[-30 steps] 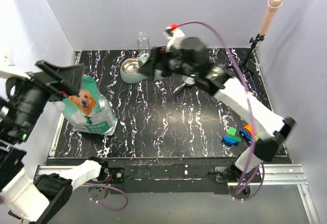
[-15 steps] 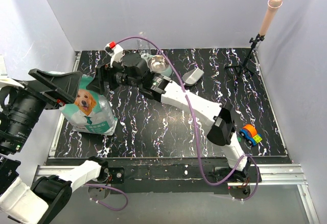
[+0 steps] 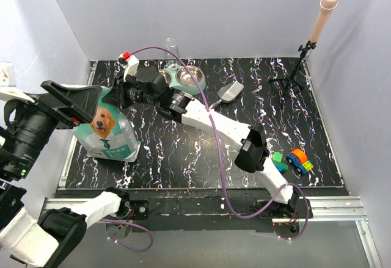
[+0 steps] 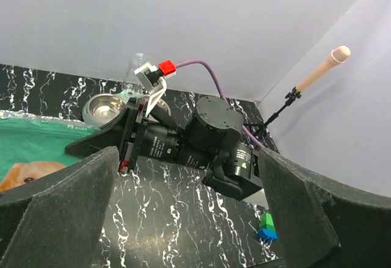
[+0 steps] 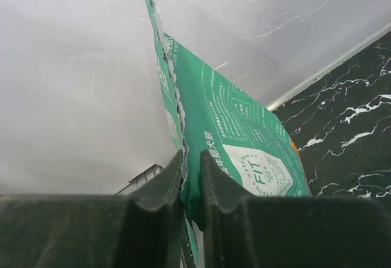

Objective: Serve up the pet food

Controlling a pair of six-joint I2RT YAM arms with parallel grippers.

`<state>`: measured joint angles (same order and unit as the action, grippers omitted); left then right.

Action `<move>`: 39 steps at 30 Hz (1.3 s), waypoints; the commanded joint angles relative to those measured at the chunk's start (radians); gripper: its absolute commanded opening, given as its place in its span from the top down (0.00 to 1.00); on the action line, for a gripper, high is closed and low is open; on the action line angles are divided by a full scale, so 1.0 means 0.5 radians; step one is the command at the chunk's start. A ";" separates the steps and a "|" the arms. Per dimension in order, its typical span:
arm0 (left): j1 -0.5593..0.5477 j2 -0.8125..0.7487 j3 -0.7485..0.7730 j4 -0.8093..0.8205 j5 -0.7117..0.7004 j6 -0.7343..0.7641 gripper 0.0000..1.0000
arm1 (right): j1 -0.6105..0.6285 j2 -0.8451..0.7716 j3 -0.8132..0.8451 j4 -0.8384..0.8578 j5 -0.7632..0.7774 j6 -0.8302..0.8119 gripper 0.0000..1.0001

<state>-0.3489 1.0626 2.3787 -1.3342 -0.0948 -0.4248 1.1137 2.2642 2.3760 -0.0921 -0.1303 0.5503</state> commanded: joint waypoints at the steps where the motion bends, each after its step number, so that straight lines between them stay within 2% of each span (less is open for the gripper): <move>1: 0.010 0.013 -0.072 -0.166 -0.007 0.049 0.02 | 0.012 -0.122 -0.042 0.111 0.018 0.028 0.88; 3: 0.010 0.013 -0.079 -0.188 -0.065 0.052 0.02 | 0.012 -0.227 -0.110 0.071 0.021 0.007 0.99; 11: 0.007 0.071 -0.097 -0.338 -0.307 -0.022 0.02 | -0.043 -0.794 -0.447 -0.279 0.205 0.022 0.99; 15: 0.007 0.075 -0.186 -0.326 -0.262 -0.138 0.02 | -0.046 -1.223 -0.965 -0.218 0.365 0.010 0.99; 22: 0.004 0.078 -0.453 -0.194 -0.075 -0.389 0.04 | -0.037 -1.932 -1.686 -0.346 0.610 0.028 0.99; 27: 0.007 0.136 -0.582 -0.090 0.180 -0.595 0.05 | -0.012 -2.316 -1.892 -0.662 0.883 0.013 0.99; 31: 0.007 0.188 -0.787 0.106 0.535 -0.785 0.05 | -0.015 -2.558 -1.963 -0.919 1.079 -0.033 0.99; 37: 0.001 0.182 -1.339 0.796 1.201 -1.233 0.12 | -0.012 -2.792 -1.942 -1.215 1.380 -0.057 0.99; 39: -0.026 0.194 -1.520 0.980 1.312 -1.411 0.15 | -0.015 -2.841 -1.948 -1.221 1.441 -0.103 0.99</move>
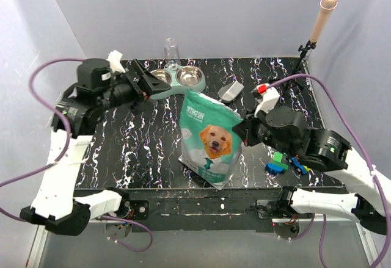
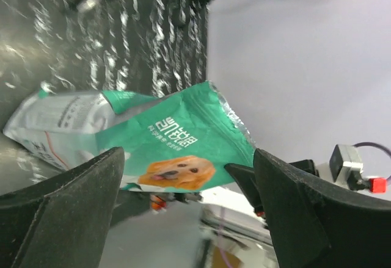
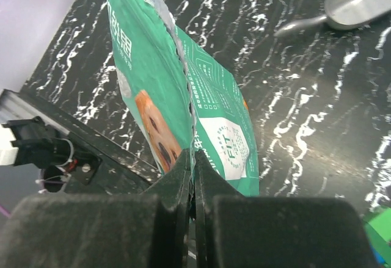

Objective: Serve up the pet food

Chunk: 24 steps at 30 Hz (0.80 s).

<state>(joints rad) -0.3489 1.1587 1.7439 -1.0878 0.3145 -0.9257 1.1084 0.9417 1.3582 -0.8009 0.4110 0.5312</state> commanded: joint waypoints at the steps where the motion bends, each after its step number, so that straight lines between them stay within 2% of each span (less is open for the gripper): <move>1: -0.069 0.011 -0.278 0.546 0.476 -0.461 0.15 | -0.005 -0.205 0.100 0.191 0.374 -0.074 0.99; 5: -0.336 0.158 -0.196 0.608 0.356 -0.535 0.14 | -0.005 -0.187 0.094 0.261 0.344 -0.093 0.99; 8: -0.440 0.302 -0.046 0.531 0.252 -0.557 0.14 | -0.002 -0.120 0.115 0.313 0.252 -0.148 0.99; 11: -0.453 0.385 -0.036 0.418 0.202 -0.618 0.23 | -0.005 -0.015 0.155 0.347 0.142 -0.215 0.99; 14: -0.459 0.349 -0.232 0.415 0.160 -0.823 0.29 | -0.005 0.016 0.183 0.374 0.077 -0.228 0.99; 17: -0.465 0.272 -0.392 0.497 0.046 -0.949 0.24 | -0.005 -0.015 0.137 0.439 -0.027 -0.292 0.99; 21: -0.526 0.315 -0.346 0.513 -0.006 -0.940 0.15 | -0.005 -0.012 0.143 0.347 -0.150 -0.348 0.99; 24: -0.591 0.364 -0.343 0.516 -0.049 -0.941 0.16 | -0.005 -0.030 0.122 0.310 -0.233 -0.348 0.99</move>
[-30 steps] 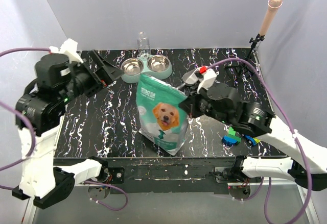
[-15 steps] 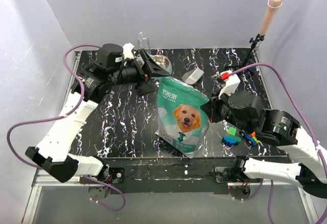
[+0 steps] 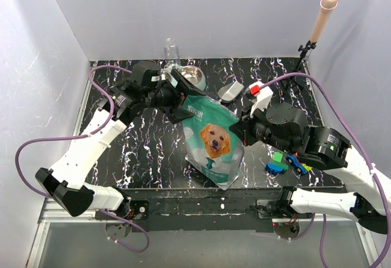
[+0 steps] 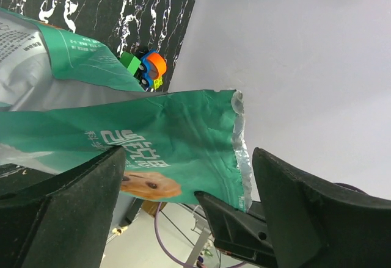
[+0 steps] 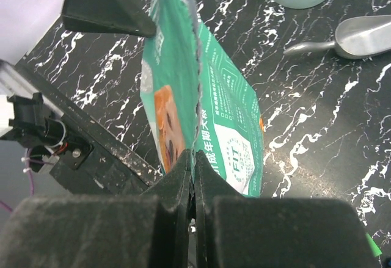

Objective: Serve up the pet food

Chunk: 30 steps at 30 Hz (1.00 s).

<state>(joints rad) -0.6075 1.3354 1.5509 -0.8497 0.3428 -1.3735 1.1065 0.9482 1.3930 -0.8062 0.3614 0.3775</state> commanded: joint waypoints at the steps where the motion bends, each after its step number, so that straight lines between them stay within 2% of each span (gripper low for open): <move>1: -0.089 0.017 0.034 0.040 -0.115 -0.042 0.20 | -0.001 -0.052 0.046 0.321 -0.164 -0.040 0.99; 6: -0.098 -0.005 -0.077 0.168 -0.124 -0.024 0.35 | -0.001 -0.083 0.024 0.284 -0.299 -0.028 0.99; 9: -0.098 0.038 -0.019 0.144 -0.124 0.056 0.48 | -0.001 -0.071 0.021 0.244 -0.373 -0.006 0.99; 11: -0.098 0.075 0.021 0.104 -0.115 0.096 0.51 | -0.001 -0.059 0.040 0.223 -0.431 -0.006 0.99; 14: -0.098 0.081 0.055 0.064 -0.133 0.136 0.63 | -0.001 -0.046 0.055 0.223 -0.517 -0.012 0.99; 18: -0.095 0.090 0.156 0.024 -0.161 0.265 0.68 | -0.004 0.036 0.198 0.113 -0.524 0.109 0.99; 21: -0.095 0.127 0.236 0.030 -0.121 0.387 0.73 | -0.031 0.199 0.496 -0.199 -0.364 0.422 0.87; 22: -0.092 0.136 0.251 0.052 -0.109 0.424 0.76 | -0.056 0.260 0.579 -0.292 -0.370 0.529 0.80; 24: -0.095 0.140 0.282 0.067 -0.103 0.504 0.80 | -0.114 0.367 0.735 -0.387 -0.465 0.619 0.58; 25: -0.095 0.143 0.291 0.073 -0.100 0.535 0.83 | -0.163 0.423 0.803 -0.427 -0.508 0.653 0.52; 28: -0.095 0.137 0.282 0.086 -0.084 0.596 0.87 | -0.359 0.527 0.893 -0.495 -0.679 0.751 0.47; 30: -0.092 0.127 0.264 0.116 -0.069 0.609 0.89 | -0.531 0.555 0.841 -0.428 -0.952 0.788 0.46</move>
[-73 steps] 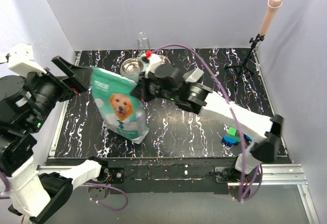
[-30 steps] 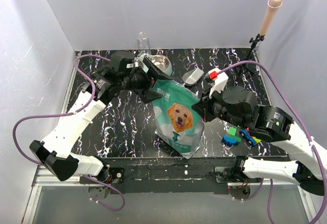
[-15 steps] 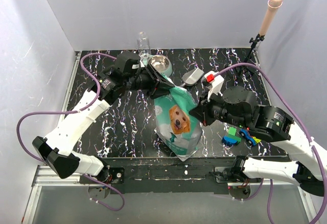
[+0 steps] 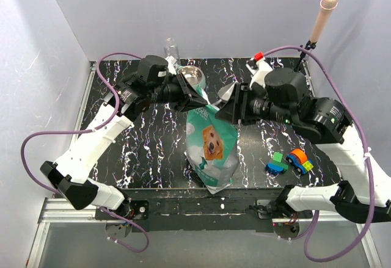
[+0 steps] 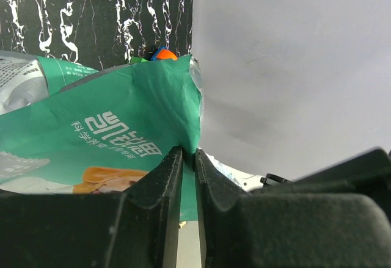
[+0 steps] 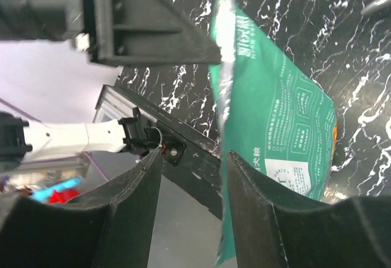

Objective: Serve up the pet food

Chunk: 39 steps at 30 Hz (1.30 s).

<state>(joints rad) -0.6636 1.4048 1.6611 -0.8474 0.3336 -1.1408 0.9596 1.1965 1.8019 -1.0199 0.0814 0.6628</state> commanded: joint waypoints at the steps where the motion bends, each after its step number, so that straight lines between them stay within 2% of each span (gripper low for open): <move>1: 0.020 -0.015 0.028 0.133 -0.035 0.149 0.90 | -0.290 0.077 0.001 0.024 -0.490 0.230 0.46; 4: 0.020 -0.021 0.013 0.164 -0.005 0.152 0.94 | -0.370 0.144 0.041 0.046 -0.608 0.230 0.49; 7: 0.020 -0.027 0.013 0.179 0.005 0.165 1.00 | -0.413 0.233 0.087 0.033 -0.736 0.230 0.57; 9: 0.017 -0.033 0.016 0.192 0.008 0.171 1.00 | -0.419 0.288 0.124 0.006 -0.776 0.221 0.60; 11: 0.017 -0.042 0.025 0.195 0.008 0.177 1.00 | -0.419 0.313 0.121 0.009 -0.804 0.208 0.72; 13: 0.020 -0.058 0.043 0.176 -0.004 0.180 1.00 | -0.419 0.316 0.112 0.024 -0.819 0.233 0.90; 15: 0.017 -0.076 0.062 0.146 -0.023 0.183 1.00 | -0.425 0.295 0.051 0.131 -0.886 0.303 0.97; 17: 0.020 -0.107 0.056 0.142 -0.041 0.180 1.00 | -0.450 0.246 -0.096 0.318 -1.076 0.465 0.94; 20: 0.017 -0.153 0.013 0.210 -0.041 0.162 1.00 | -0.480 0.135 -0.345 0.634 -1.187 0.723 0.68; 21: 0.020 -0.177 -0.018 0.262 -0.035 0.140 1.00 | -0.486 0.102 -0.406 0.692 -1.191 0.785 0.64; 22: 0.023 -0.195 -0.055 0.317 -0.023 0.116 1.00 | -0.493 0.074 -0.440 0.729 -1.185 0.809 0.63; 25: 0.020 -0.245 -0.107 0.385 -0.032 0.076 1.00 | -0.511 0.061 -0.459 0.693 -1.175 0.801 0.86; 26: 0.023 -0.245 -0.098 0.358 -0.047 0.076 0.98 | -0.511 0.067 -0.450 0.666 -1.175 0.773 0.89; 27: 0.020 -0.251 -0.080 0.315 -0.066 0.067 0.91 | -0.514 0.074 -0.441 0.638 -1.178 0.746 0.92; 29: 0.023 -0.254 -0.043 0.168 -0.127 0.015 0.71 | -0.511 0.083 -0.444 0.634 -1.203 0.699 0.98; 30: 0.023 -0.257 -0.034 0.100 -0.167 -0.031 0.55 | -0.511 0.077 -0.462 0.665 -1.224 0.693 0.99; 33: 0.026 -0.294 -0.070 0.047 -0.198 -0.111 0.44 | -0.511 0.064 -0.499 0.775 -1.273 0.721 0.99; 34: 0.029 -0.300 -0.091 0.057 -0.195 -0.142 0.44 | -0.511 0.061 -0.505 0.803 -1.295 0.739 0.98; 36: 0.029 -0.300 -0.137 0.075 -0.180 -0.200 0.51 | -0.511 0.058 -0.502 0.806 -1.289 0.760 0.86; 39: 0.029 -0.294 -0.181 0.142 -0.127 -0.228 0.58 | -0.511 0.040 -0.496 0.761 -1.225 0.742 0.78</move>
<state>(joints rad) -0.6502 1.2861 1.5936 -0.8070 0.2680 -1.2091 0.6991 1.2499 1.5421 -0.7052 -0.5114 1.0256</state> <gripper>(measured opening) 0.448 0.177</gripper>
